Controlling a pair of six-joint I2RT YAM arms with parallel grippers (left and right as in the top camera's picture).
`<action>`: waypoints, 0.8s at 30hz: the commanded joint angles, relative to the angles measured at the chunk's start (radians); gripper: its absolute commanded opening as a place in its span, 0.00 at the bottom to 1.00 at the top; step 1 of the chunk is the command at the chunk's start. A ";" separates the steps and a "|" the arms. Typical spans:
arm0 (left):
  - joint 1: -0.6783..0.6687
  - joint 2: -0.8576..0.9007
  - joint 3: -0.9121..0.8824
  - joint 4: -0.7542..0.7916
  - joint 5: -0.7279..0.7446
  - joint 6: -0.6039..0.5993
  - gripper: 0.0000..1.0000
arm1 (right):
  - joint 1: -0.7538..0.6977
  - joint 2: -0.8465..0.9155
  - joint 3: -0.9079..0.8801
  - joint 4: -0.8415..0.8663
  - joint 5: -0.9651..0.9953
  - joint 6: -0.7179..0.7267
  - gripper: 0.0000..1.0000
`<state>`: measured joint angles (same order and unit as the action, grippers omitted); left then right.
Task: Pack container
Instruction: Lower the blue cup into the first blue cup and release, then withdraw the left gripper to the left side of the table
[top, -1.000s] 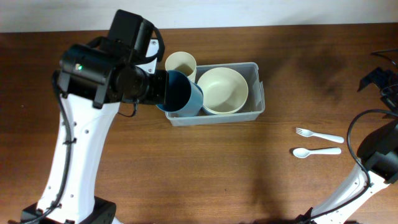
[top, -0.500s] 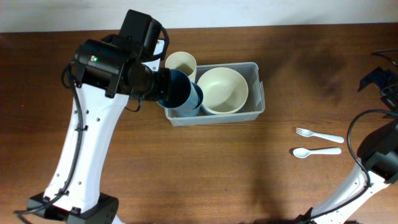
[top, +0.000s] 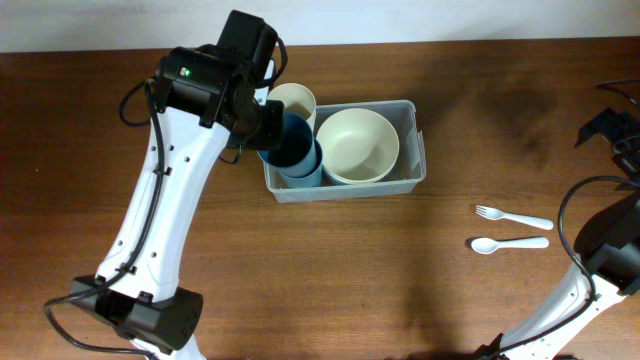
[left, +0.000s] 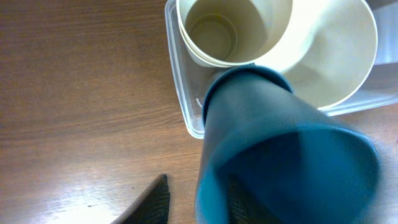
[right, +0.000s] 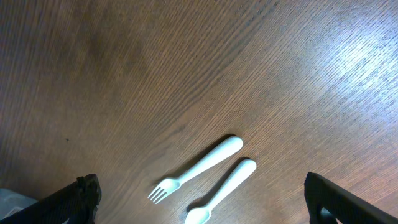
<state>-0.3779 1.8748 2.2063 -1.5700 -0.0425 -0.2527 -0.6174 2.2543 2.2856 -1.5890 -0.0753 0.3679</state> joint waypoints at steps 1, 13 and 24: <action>0.001 -0.001 0.000 0.007 -0.011 -0.003 0.54 | 0.003 -0.037 -0.006 0.000 0.002 0.011 0.99; 0.001 -0.002 0.097 0.007 -0.051 -0.003 0.63 | 0.003 -0.037 -0.006 0.000 0.002 0.011 0.99; 0.091 -0.016 0.262 -0.118 -0.254 -0.093 1.00 | 0.003 -0.037 -0.006 0.000 0.002 0.011 0.99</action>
<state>-0.3340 1.8725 2.4516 -1.6836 -0.2188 -0.2955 -0.6174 2.2543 2.2856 -1.5890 -0.0757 0.3672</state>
